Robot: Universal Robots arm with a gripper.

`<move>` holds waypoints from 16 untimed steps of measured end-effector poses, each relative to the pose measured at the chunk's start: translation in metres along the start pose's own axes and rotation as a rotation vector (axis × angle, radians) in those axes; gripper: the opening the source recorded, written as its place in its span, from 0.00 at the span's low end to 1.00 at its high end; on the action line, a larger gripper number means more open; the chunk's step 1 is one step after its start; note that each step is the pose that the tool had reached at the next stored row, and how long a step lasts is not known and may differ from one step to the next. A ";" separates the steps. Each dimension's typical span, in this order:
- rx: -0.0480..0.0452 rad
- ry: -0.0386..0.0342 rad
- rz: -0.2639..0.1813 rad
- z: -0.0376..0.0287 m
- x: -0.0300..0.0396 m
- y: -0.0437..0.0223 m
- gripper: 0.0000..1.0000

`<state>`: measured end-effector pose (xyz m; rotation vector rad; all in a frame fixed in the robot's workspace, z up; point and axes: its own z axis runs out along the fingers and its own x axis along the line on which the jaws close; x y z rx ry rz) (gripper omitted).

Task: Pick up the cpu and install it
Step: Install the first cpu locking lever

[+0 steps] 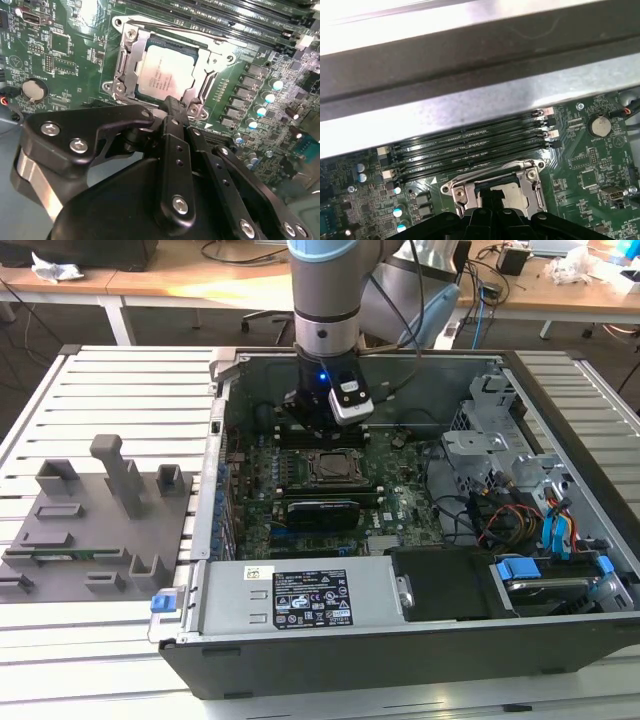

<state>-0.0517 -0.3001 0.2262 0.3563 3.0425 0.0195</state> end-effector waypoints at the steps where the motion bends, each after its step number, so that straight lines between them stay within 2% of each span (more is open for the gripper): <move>1: -0.0003 0.0000 -0.003 0.0001 -0.0007 0.0001 0.11; 4: -0.0034 0.0010 -0.045 0.0005 -0.0021 0.0005 0.11; 8: -0.0103 0.0029 -0.135 0.0016 -0.0035 0.0008 0.11; 10: -0.0125 0.0036 -0.163 0.0023 -0.0061 0.0013 0.11; 12: -0.0133 0.0043 -0.173 0.0028 -0.0093 0.0011 0.11; 14: -0.0136 0.0050 -0.178 0.0029 -0.0116 -0.0020 0.11; 16: -0.0138 0.0050 -0.182 0.0029 -0.0137 -0.0101 0.11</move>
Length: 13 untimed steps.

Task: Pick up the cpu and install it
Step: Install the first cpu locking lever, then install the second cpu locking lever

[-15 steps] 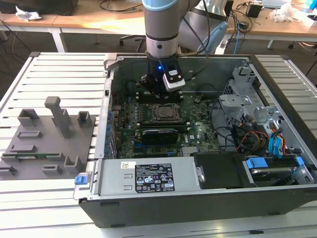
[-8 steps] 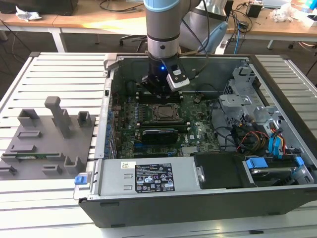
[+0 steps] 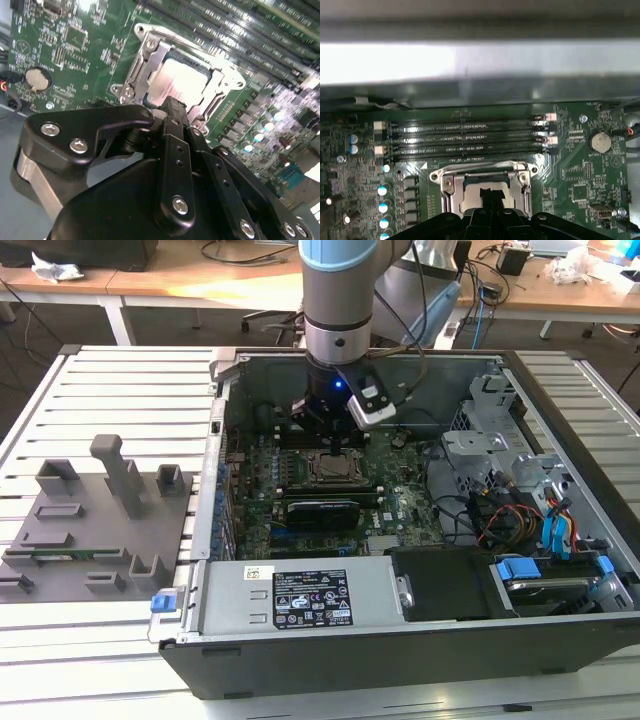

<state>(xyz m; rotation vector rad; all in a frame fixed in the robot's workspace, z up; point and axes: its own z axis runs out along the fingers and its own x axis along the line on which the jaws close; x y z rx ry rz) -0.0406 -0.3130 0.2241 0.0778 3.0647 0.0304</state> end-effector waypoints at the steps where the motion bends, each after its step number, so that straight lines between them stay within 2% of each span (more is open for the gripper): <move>1: 0.0000 0.0000 -0.001 0.0000 0.0000 -0.0010 0.11; 4: 0.0001 0.0001 -0.001 -0.0002 0.0000 -0.0011 0.11; 8: 0.0000 0.0000 -0.001 -0.0047 -0.0004 -0.0010 0.11; 13: -0.0001 0.0000 -0.001 -0.0066 -0.0005 -0.0009 0.11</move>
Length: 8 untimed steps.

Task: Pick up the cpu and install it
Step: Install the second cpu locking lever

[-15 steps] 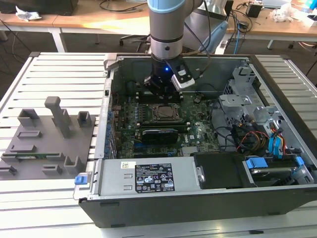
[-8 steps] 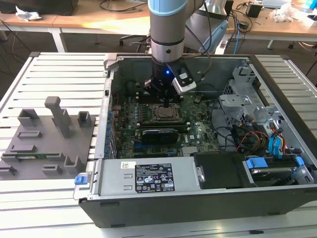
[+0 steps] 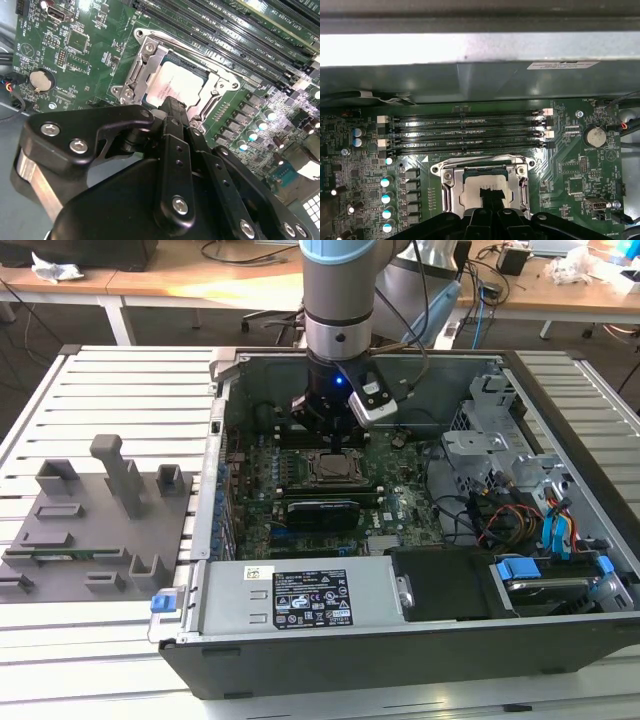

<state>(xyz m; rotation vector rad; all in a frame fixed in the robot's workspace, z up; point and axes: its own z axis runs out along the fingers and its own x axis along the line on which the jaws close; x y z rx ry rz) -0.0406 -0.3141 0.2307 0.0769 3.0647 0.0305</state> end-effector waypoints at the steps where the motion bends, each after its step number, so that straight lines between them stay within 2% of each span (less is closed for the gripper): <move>1: 0.0000 0.0000 0.000 0.0000 0.0000 0.0000 0.11; 8: 0.0000 0.0000 0.000 -0.0001 -0.0001 -0.0029 0.11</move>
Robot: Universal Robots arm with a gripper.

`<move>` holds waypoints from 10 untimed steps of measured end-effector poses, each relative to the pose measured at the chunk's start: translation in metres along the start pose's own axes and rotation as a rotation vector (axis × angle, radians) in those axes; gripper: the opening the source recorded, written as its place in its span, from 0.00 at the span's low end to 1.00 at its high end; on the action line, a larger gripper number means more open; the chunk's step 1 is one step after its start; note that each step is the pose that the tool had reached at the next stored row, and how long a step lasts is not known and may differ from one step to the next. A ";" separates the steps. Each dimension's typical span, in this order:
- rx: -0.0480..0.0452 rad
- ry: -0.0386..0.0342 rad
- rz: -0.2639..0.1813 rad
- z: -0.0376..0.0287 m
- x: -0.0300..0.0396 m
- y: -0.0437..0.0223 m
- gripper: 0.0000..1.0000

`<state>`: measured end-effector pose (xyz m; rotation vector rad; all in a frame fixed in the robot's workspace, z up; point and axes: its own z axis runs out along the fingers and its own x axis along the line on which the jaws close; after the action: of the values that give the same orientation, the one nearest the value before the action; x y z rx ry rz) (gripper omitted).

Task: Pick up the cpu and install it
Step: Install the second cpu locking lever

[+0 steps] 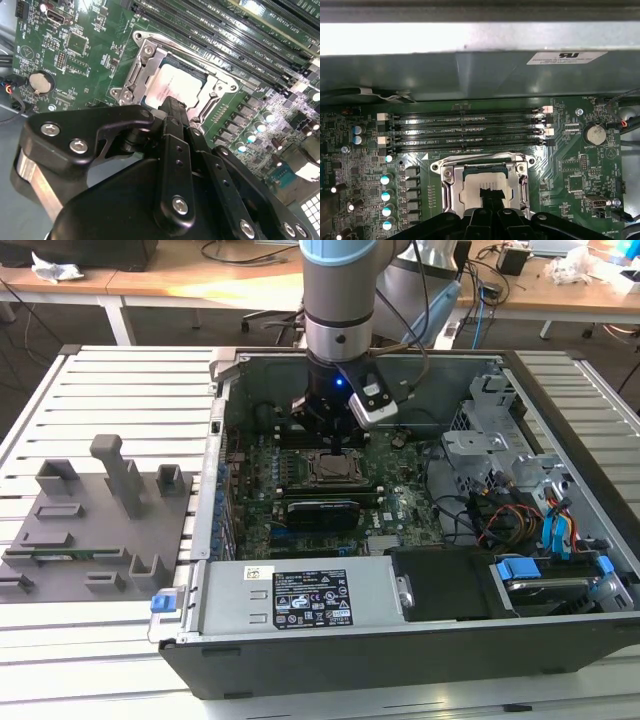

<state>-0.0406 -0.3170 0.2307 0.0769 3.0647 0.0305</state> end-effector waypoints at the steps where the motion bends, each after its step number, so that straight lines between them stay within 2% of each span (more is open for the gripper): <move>1: 0.0000 0.0000 0.000 0.0000 0.0000 -0.0003 0.11; 7: 0.0000 0.0000 0.000 0.0001 -0.0002 -0.0033 0.11; 10: 0.0000 0.0000 0.000 0.0000 -0.0004 -0.0078 0.11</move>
<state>-0.0406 -0.3248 0.2306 0.0770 3.0647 0.0304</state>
